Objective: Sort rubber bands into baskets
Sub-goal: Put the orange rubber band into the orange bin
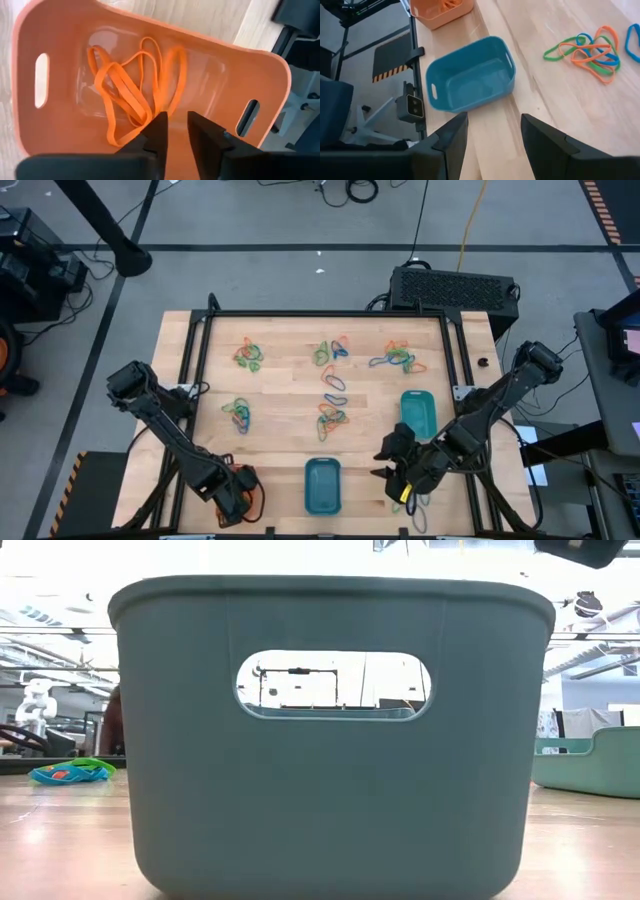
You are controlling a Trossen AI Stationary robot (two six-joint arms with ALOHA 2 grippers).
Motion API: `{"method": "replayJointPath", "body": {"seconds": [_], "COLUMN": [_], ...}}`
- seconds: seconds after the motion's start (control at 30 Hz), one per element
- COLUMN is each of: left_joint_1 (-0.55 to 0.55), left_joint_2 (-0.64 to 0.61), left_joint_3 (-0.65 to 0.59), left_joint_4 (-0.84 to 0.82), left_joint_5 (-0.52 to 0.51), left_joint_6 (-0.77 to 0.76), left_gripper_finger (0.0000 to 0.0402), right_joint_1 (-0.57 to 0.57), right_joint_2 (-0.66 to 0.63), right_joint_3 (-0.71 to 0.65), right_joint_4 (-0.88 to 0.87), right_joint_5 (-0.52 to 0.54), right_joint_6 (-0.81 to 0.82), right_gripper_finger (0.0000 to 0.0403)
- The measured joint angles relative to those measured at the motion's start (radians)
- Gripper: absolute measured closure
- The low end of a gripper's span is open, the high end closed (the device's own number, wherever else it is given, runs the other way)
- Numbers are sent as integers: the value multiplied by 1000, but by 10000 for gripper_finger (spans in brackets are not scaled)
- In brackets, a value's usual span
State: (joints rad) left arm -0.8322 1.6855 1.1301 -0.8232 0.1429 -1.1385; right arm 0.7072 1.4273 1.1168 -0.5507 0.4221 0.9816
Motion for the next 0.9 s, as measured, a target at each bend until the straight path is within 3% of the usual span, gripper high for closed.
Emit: {"method": "replayJointPath", "body": {"seconds": [0.17,0.3,0.4,0.6,0.67,0.8,0.9], "left_joint_1": [20,45,57,74,112,229,333], "left_joint_2": [-15,-82,-171,-362,-411,-462,-491], "left_joint_3": [0,0,0,0,-14,-94,-194], "left_joint_4": [-1,-1,0,1,14,103,277], "left_joint_5": [25,28,-91,-577,-679,-724,-669], "left_joint_6": [1,19,47,231,297,468,575], "left_gripper_finger": [282,278,277,277,277,277,277], "right_joint_1": [-22,-49,-81,-206,-265,-407,-528], "right_joint_2": [0,0,0,0,0,0,-10], "right_joint_3": [0,0,0,0,0,0,0], "right_joint_4": [0,0,0,0,0,-17,-84], "right_joint_5": [0,-2,-4,-5,-5,-19,-105], "right_joint_6": [-28,-41,-64,-65,-41,-30,-28], "right_gripper_finger": [227,227,227,237,242,251,254]}}
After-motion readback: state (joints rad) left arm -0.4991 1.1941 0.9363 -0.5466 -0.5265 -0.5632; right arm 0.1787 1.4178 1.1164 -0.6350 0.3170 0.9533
